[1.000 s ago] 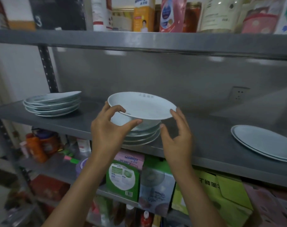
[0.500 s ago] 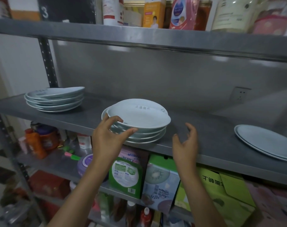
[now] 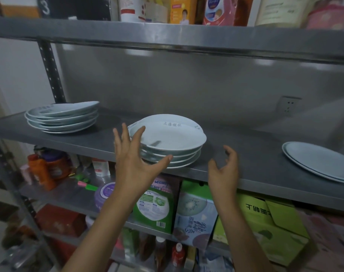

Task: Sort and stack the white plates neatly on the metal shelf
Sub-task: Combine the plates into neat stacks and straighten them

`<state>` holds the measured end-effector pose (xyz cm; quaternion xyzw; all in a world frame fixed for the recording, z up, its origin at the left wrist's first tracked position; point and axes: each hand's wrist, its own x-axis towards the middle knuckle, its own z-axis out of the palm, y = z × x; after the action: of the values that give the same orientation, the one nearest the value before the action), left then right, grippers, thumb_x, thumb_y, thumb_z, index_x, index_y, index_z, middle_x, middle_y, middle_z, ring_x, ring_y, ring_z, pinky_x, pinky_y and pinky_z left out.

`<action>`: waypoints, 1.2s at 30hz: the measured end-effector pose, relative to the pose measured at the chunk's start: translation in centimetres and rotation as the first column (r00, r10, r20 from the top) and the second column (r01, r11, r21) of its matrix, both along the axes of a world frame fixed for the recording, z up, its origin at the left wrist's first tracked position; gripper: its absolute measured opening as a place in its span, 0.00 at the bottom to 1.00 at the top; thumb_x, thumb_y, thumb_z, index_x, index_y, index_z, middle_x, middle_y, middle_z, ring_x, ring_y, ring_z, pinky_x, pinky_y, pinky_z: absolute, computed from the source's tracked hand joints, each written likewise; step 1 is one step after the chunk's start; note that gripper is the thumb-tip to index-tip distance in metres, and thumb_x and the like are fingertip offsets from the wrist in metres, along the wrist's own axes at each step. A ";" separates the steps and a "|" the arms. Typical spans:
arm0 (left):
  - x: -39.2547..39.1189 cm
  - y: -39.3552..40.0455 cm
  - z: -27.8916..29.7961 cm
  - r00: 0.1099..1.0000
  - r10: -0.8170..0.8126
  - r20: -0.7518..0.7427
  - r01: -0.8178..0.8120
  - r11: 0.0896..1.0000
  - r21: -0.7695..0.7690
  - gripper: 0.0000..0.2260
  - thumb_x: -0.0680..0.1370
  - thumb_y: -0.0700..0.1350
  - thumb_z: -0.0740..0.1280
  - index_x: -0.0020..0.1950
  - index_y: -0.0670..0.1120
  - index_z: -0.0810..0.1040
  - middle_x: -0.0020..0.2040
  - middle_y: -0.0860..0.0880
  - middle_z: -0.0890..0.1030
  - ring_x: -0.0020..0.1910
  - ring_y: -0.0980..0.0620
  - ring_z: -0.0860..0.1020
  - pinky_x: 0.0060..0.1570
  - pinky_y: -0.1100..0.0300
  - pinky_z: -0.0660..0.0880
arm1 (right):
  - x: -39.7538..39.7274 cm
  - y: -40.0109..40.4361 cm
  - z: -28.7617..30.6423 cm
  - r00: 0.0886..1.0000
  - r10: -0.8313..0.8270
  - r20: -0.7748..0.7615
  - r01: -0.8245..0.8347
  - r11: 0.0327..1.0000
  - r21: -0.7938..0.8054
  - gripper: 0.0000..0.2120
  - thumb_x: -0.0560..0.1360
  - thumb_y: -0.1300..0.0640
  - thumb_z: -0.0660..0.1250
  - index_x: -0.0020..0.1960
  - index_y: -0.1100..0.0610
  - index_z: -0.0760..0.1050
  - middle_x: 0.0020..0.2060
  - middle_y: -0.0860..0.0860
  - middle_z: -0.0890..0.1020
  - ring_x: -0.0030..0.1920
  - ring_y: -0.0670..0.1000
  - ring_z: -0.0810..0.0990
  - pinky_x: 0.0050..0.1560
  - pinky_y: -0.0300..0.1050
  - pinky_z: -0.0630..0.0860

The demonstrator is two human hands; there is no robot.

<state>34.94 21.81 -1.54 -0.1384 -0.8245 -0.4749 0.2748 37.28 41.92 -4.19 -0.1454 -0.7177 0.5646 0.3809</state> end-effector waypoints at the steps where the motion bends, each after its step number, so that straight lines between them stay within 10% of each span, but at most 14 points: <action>1: 0.2 0.2 0.3 0.998 0.000 -0.071 -0.002 1.000 -0.026 0.38 0.67 0.64 0.73 0.73 0.56 0.63 0.80 0.54 0.45 0.77 0.54 0.36 0.73 0.43 0.54 | 0.1 0.1 0.0 1.000 -0.001 -0.003 0.001 1.000 0.003 0.23 0.76 0.66 0.63 0.70 0.56 0.65 0.49 0.39 0.70 0.55 0.44 0.65 0.35 0.18 0.65; 9: 2.0 5.7 1.9 0.890 -0.190 -0.415 0.125 0.976 -0.178 0.26 0.75 0.51 0.65 0.72 0.44 0.68 0.78 0.46 0.56 0.78 0.46 0.46 0.74 0.46 0.55 | 1.1 2.8 0.1 0.999 -0.043 -0.027 0.044 0.998 0.049 0.23 0.76 0.63 0.63 0.69 0.51 0.65 0.63 0.44 0.69 0.48 0.34 0.72 0.48 0.21 0.66; 11: 2.0 7.7 1.7 0.875 -0.248 -0.415 0.173 0.962 -0.211 0.26 0.75 0.50 0.65 0.72 0.44 0.69 0.78 0.45 0.57 0.78 0.45 0.47 0.74 0.47 0.56 | 1.5 4.1 0.0 0.997 -0.067 -0.031 0.068 0.996 0.061 0.23 0.76 0.62 0.64 0.69 0.50 0.65 0.66 0.46 0.69 0.59 0.36 0.69 0.61 0.37 0.70; 20: 2.6 17.8 -0.3 0.853 -0.416 -0.315 0.342 0.901 -0.265 0.28 0.76 0.54 0.62 0.75 0.48 0.64 0.79 0.49 0.54 0.79 0.49 0.46 0.74 0.54 0.51 | 5.4 12.7 -0.4 0.952 -0.295 -0.080 0.303 0.947 0.103 0.23 0.73 0.62 0.65 0.66 0.50 0.67 0.64 0.49 0.73 0.65 0.48 0.72 0.66 0.54 0.70; 27: 2.3 26.4 -1.7 0.828 -0.533 -0.174 0.490 0.839 -0.239 0.30 0.75 0.57 0.62 0.75 0.50 0.63 0.79 0.54 0.51 0.78 0.55 0.43 0.72 0.54 0.51 | 8.3 20.6 -0.6 0.895 -0.433 -0.113 0.447 0.863 0.236 0.23 0.72 0.68 0.65 0.66 0.56 0.70 0.64 0.51 0.72 0.66 0.49 0.69 0.66 0.36 0.62; 36: 1.6 35.9 -3.7 0.808 -0.589 0.009 0.579 0.790 -0.203 0.32 0.75 0.56 0.64 0.77 0.54 0.57 0.79 0.58 0.50 0.77 0.61 0.41 0.72 0.58 0.48 | 9.5 29.1 -1.2 0.818 -0.513 0.260 0.415 0.839 0.351 0.29 0.77 0.58 0.64 0.75 0.50 0.60 0.76 0.63 0.42 0.77 0.60 0.41 0.75 0.52 0.50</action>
<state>36.53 57.66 -5.29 -0.4255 -0.7763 -0.4488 0.1220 46.77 71.00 -5.35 -0.3586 -0.7869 0.3124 0.3933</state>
